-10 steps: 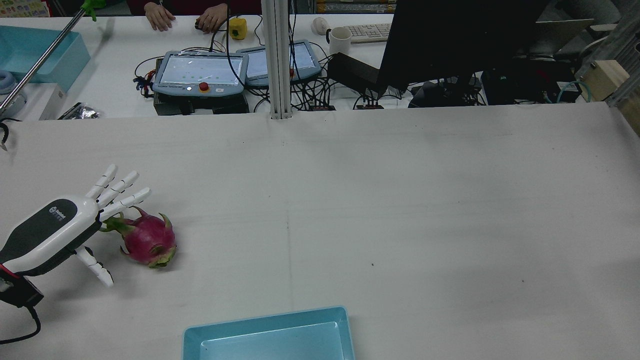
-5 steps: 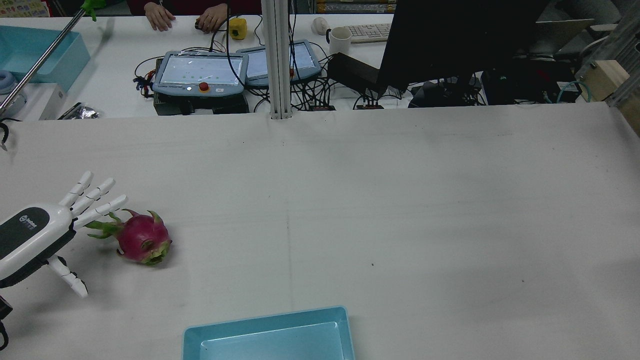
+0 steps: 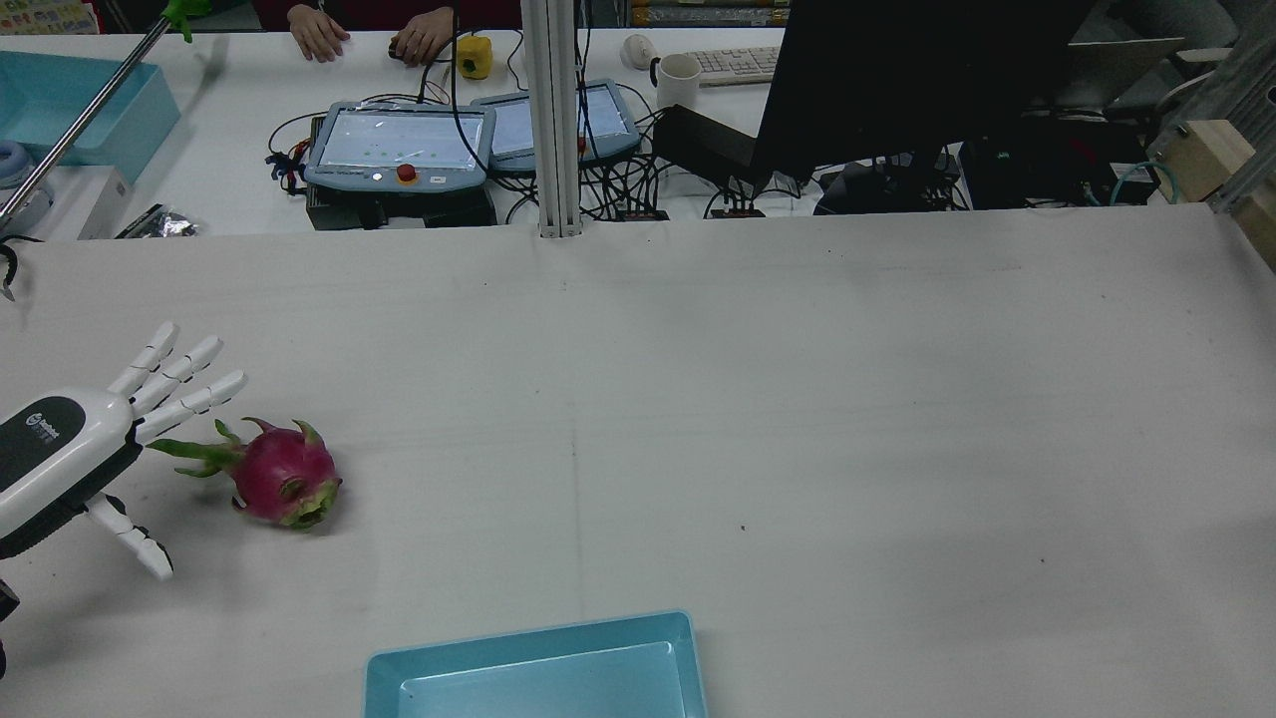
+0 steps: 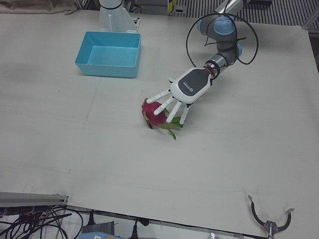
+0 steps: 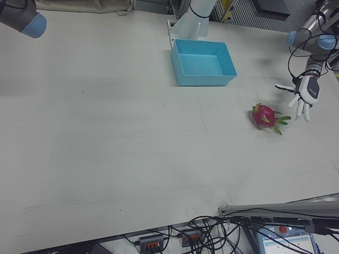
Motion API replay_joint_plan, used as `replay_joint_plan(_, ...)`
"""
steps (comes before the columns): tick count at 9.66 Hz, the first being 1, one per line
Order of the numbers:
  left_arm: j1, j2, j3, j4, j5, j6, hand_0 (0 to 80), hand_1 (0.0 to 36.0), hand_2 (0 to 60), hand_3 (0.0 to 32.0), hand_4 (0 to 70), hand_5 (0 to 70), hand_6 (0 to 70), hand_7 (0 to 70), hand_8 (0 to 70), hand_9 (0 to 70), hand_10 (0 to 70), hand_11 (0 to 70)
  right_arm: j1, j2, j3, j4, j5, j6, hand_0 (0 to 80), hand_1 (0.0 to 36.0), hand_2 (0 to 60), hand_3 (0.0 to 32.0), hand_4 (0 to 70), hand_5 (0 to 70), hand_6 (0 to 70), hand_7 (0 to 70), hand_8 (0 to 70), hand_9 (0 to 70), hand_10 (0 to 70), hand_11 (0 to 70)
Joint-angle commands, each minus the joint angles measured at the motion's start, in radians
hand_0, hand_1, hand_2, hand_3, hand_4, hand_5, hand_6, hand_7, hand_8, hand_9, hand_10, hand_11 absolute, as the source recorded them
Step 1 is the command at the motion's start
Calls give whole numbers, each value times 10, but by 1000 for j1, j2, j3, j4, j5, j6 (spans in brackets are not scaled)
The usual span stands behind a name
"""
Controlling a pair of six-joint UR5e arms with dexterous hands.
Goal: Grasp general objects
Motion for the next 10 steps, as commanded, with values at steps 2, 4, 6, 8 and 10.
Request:
replay_joint_plan(2, 1, -142, 59, 40, 67, -2, 406, 75, 0, 320, 0, 0, 0, 0, 41, 0, 0, 0, 0, 1, -1, 0, 0, 0, 0, 0, 0, 0, 0, 0, 0, 0, 0, 0, 0, 0)
replay_joint_plan(4, 4, -246, 181, 46, 68, -2, 401, 70, 0, 320, 0, 0, 0, 0, 39, 0, 0, 0, 0, 1, -2, 0, 0, 0, 0, 0, 0, 0, 0, 0, 0, 0, 0, 0, 0, 0)
replay_joint_plan(6, 2, -266, 214, 49, 68, -3, 399, 67, 0, 320, 0, 0, 0, 0, 41, 0, 0, 0, 0, 1, -1, 0, 0, 0, 0, 0, 0, 0, 0, 0, 0, 0, 0, 0, 0, 0)
replay_joint_plan(8, -9, -234, 191, 54, 68, -6, 402, 70, 0, 320, 0, 0, 0, 0, 43, 0, 0, 0, 0, 0, 1, 0, 0, 0, 0, 0, 0, 0, 0, 0, 0, 0, 0, 0, 0, 0)
replay_joint_plan(10, -6, -144, 150, 20, 68, -5, 404, 66, 0, 320, 0, 0, 0, 1, 51, 0, 0, 0, 0, 0, 1, 0, 0, 0, 0, 0, 0, 0, 0, 0, 0, 0, 0, 0, 0, 0)
